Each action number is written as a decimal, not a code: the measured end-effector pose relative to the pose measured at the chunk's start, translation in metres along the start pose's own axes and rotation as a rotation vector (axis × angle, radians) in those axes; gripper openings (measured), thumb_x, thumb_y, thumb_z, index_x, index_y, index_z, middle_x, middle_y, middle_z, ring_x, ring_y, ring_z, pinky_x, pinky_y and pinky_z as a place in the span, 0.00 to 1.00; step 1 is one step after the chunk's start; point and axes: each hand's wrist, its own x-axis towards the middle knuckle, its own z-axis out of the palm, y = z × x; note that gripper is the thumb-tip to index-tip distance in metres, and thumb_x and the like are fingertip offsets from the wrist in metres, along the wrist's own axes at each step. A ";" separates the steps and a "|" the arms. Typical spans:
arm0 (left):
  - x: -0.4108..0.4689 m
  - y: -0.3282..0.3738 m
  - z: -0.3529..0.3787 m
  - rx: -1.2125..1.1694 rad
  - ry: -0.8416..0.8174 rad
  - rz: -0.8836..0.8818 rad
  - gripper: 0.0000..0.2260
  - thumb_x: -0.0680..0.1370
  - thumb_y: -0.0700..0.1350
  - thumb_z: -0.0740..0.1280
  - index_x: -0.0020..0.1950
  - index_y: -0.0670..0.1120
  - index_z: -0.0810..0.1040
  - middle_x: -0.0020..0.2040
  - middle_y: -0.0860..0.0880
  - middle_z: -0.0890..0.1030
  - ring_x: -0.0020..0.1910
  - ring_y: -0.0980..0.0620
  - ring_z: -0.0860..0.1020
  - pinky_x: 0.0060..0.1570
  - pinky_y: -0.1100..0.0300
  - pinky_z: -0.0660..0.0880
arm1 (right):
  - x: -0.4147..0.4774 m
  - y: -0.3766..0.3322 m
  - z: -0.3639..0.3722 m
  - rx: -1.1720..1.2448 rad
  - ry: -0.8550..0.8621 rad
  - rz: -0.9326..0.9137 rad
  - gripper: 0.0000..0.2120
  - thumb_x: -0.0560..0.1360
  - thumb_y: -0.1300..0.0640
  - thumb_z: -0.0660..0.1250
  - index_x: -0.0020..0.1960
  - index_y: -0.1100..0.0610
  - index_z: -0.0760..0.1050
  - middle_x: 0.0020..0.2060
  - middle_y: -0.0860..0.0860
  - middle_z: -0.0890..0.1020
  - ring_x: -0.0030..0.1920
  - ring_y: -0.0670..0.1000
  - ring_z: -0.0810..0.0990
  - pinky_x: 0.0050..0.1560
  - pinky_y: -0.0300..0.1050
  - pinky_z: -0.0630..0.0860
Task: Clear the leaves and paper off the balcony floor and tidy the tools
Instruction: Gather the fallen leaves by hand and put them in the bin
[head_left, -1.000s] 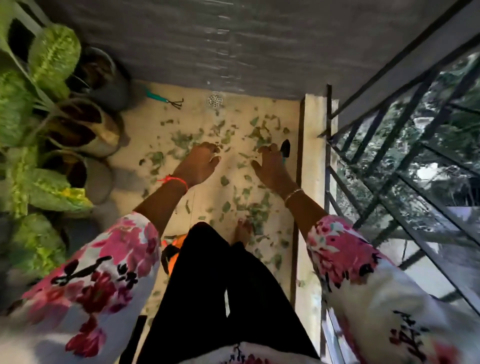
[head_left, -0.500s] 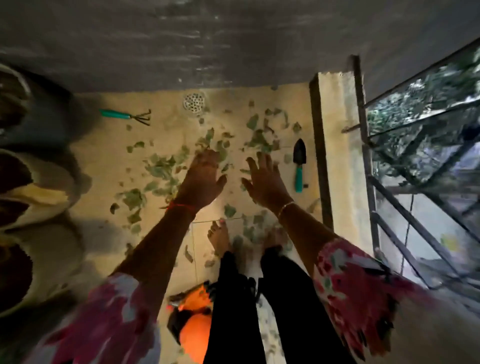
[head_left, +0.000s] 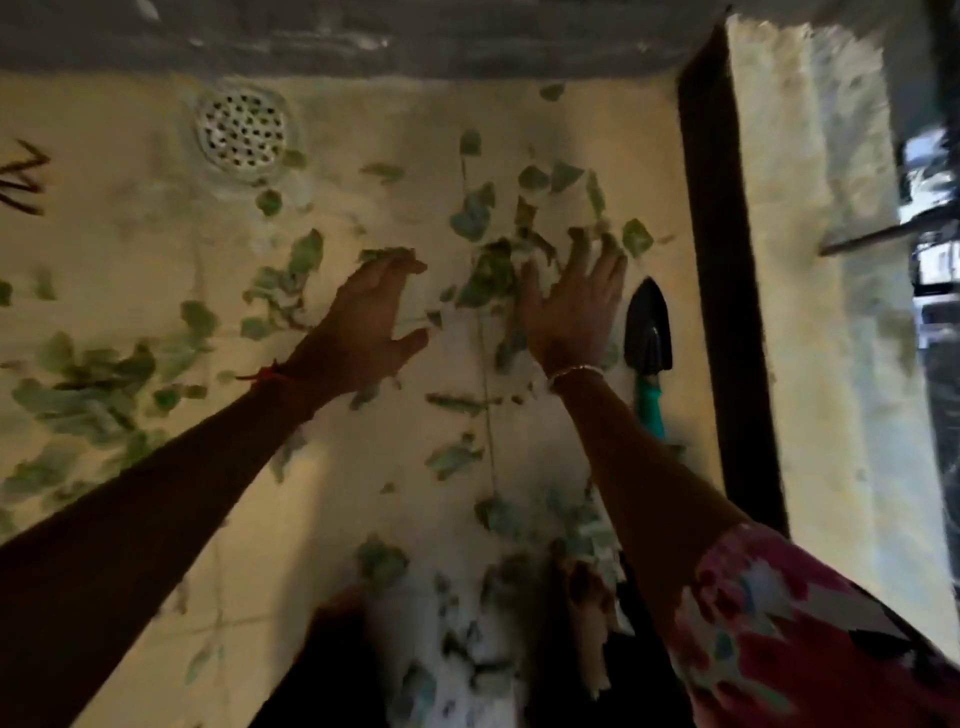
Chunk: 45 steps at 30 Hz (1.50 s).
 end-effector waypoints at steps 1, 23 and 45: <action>0.027 -0.010 0.011 0.020 0.025 0.012 0.33 0.72 0.57 0.63 0.71 0.40 0.65 0.71 0.40 0.64 0.70 0.40 0.64 0.71 0.47 0.62 | 0.023 0.008 0.015 0.013 0.050 0.021 0.31 0.77 0.42 0.58 0.75 0.56 0.57 0.75 0.62 0.53 0.75 0.63 0.49 0.74 0.58 0.48; 0.200 -0.060 0.029 0.102 0.429 0.165 0.39 0.71 0.67 0.49 0.74 0.44 0.61 0.75 0.47 0.63 0.75 0.52 0.58 0.74 0.52 0.48 | 0.222 -0.016 0.086 0.212 0.108 -0.461 0.28 0.78 0.41 0.54 0.68 0.60 0.68 0.67 0.57 0.69 0.65 0.55 0.70 0.64 0.48 0.69; 0.104 -0.139 0.012 0.132 0.556 -0.251 0.34 0.74 0.65 0.49 0.75 0.47 0.59 0.77 0.45 0.58 0.76 0.49 0.53 0.73 0.49 0.42 | 0.126 -0.093 0.139 0.159 -0.207 -0.819 0.26 0.78 0.44 0.50 0.72 0.53 0.66 0.72 0.52 0.67 0.72 0.50 0.63 0.72 0.47 0.58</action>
